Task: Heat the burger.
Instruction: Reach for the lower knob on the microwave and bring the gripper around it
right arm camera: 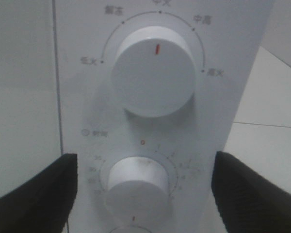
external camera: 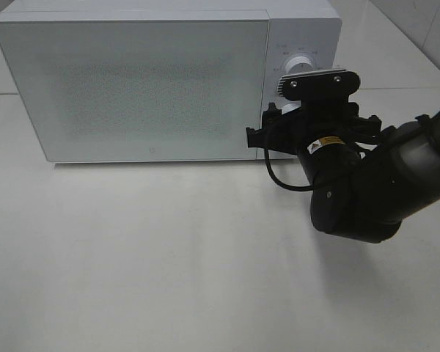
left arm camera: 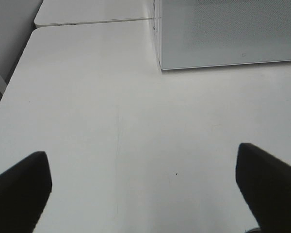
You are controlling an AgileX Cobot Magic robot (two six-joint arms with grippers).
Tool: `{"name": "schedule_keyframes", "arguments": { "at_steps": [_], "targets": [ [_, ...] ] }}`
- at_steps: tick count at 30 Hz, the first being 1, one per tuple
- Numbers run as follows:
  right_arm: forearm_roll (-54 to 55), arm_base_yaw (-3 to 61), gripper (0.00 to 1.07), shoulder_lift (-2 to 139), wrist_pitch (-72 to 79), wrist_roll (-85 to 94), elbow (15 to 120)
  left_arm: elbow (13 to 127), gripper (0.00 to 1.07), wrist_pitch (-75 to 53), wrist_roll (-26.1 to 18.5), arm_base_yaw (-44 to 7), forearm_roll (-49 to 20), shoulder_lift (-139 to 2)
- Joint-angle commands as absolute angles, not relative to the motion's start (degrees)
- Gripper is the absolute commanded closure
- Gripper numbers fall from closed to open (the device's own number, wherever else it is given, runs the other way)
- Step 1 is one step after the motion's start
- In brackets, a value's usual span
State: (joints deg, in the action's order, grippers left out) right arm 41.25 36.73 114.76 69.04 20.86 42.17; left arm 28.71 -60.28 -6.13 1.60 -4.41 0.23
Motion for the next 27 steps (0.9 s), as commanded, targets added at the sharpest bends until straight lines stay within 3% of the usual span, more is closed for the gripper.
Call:
{"name": "schedule_keyframes", "arguments": {
  "at_steps": [1, 14, 22, 27],
  "targets": [
    [40.91, 35.35, 0.34, 116.94, 69.67, 20.34, 45.09, 28.59, 0.09, -59.53, -6.19, 1.38, -4.41, 1.72],
    [41.37, 35.35, 0.34, 120.61, 69.56, 19.08, 46.87, 28.59, 0.09, -59.53, -6.19, 1.38, -4.41, 1.60],
    [41.48, 35.47, 0.44, 121.30, 70.59, 19.25, 46.87, 28.59, 0.09, -59.53, -6.19, 1.38, -4.41, 1.55],
    [41.48, 35.52, 0.45, 120.72, 71.96, 19.42, 46.87, 28.59, 0.09, -59.53, -6.19, 1.38, -4.41, 1.55]
  ]
}}
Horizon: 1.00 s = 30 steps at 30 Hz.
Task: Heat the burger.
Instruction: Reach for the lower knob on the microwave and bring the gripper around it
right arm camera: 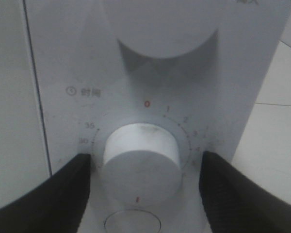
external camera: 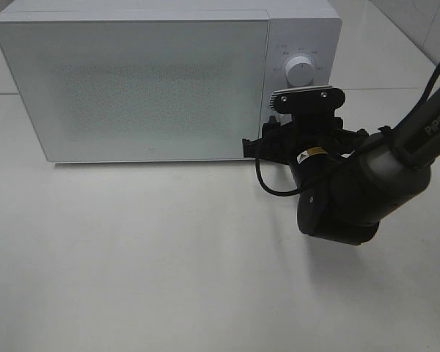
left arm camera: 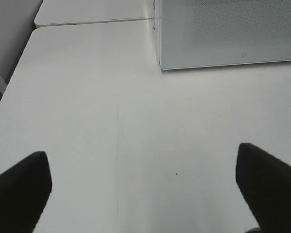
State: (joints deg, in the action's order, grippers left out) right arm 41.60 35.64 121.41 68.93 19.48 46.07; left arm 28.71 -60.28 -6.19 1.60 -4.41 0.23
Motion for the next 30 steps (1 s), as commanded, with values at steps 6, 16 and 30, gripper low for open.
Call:
{"name": "schedule_keyframes", "arguments": {
  "at_steps": [6, 16, 30],
  "targets": [
    [41.48, 35.52, 0.46, 119.98, 72.59, 19.42, 46.87, 28.59, 0.09, -59.53, -6.19, 1.38, -4.41, 1.55],
    [41.48, 35.52, 0.83, 119.98, 73.05, 19.42, 46.87, 28.59, 0.09, -59.53, -6.19, 1.38, -4.41, 1.55],
    [41.42, 35.52, 0.94, 119.98, 75.52, 17.76, 46.87, 28.59, 0.09, -59.53, -6.19, 1.38, -4.41, 1.55]
  ]
}}
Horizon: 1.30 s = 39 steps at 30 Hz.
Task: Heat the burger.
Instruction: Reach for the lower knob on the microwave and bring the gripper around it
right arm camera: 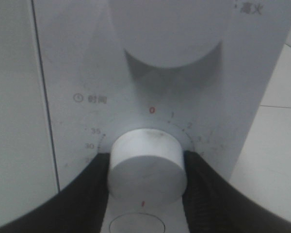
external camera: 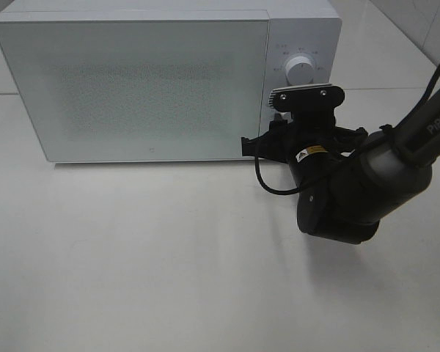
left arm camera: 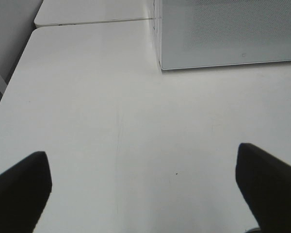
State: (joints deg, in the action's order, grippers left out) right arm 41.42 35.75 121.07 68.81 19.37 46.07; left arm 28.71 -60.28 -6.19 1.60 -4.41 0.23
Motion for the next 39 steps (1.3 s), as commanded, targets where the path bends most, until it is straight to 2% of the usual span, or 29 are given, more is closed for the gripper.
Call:
{"name": "schedule_keyframes", "arguments": {
  "at_steps": [1, 39],
  "targets": [
    [41.42, 35.52, 0.94, 119.98, 75.52, 17.76, 46.87, 28.59, 0.09, -59.53, -6.19, 1.38, -4.41, 1.55],
    [36.73, 35.52, 0.93, 119.98, 77.92, -46.75, 46.87, 28.59, 0.09, -59.53, -6.19, 1.38, -4.41, 1.55]
  ]
}}
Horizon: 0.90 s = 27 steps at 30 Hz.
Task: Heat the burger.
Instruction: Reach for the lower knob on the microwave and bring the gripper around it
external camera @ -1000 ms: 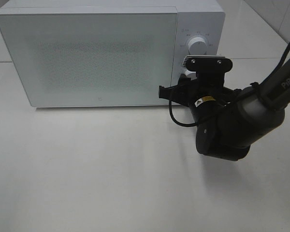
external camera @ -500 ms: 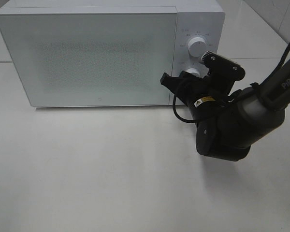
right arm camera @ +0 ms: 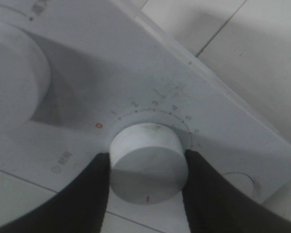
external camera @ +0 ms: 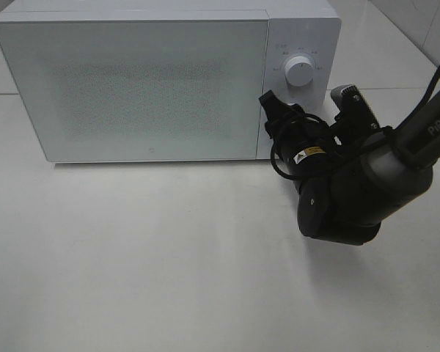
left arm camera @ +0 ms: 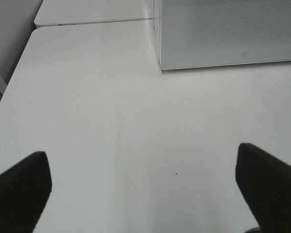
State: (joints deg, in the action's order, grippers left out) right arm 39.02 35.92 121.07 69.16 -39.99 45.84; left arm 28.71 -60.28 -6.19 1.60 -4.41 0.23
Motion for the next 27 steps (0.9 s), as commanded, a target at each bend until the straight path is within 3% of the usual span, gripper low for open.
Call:
{"name": "schedule_keyframes", "arguments": {
  "at_steps": [1, 11, 27],
  "targets": [
    [36.73, 35.52, 0.93, 119.98, 77.92, -46.75, 46.87, 28.59, 0.09, -59.53, -6.19, 1.38, -4.41, 1.55],
    [40.85, 35.52, 0.92, 119.98, 77.86, -64.69, 46.81, 28.59, 0.09, -59.53, -6.19, 1.38, -4.41, 1.55],
    [45.38, 35.52, 0.91, 119.98, 77.86, -78.67, 46.81, 28.59, 0.09, -59.53, -6.19, 1.38, -4.41, 1.55]
  ]
}}
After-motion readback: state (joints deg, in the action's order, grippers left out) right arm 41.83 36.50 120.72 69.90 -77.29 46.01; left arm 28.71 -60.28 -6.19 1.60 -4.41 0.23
